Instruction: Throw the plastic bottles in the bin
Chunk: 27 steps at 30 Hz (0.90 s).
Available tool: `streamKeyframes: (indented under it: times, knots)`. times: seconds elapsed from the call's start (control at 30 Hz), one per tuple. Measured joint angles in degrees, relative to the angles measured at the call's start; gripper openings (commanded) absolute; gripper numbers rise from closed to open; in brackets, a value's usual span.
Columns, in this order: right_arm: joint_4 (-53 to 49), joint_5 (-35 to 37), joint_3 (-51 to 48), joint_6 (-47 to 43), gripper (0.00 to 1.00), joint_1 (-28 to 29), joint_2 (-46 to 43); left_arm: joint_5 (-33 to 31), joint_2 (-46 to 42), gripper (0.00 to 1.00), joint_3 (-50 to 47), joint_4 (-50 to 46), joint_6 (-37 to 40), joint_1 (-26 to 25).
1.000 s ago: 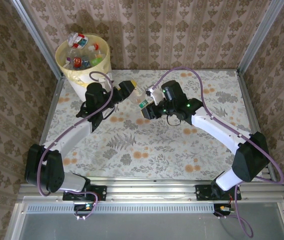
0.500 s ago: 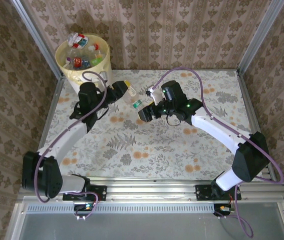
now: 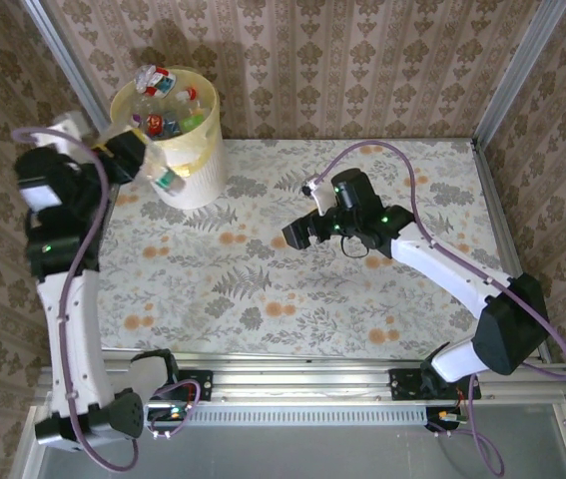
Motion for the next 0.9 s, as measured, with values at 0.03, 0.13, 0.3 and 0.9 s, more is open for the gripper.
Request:
streamKeyframes:
  times: [0.03,0.13,0.3,0.9]
  knots:
    - [0.0,0.2,-0.2,0.0,1.00,-0.2,0.0,-0.5,-0.2,0.42,2.2,-1.9,2.0,1.2]
    - [0.0,0.4,-0.6,0.0,1.00,-0.6,0.0,-1.4,-0.5,0.42,5.9,-5.1,6.1,2.6]
    - [0.0,0.9,-0.9,0.0,1.00,-0.9,-0.1,-1.7,3.1,0.41,7.1,-6.9,8.9,2.9]
    - [-0.8,1.7,-3.3,0.0,1.00,-2.9,-2.8,-0.6,52.4,1.00,56.0,-4.9,9.3,1.4]
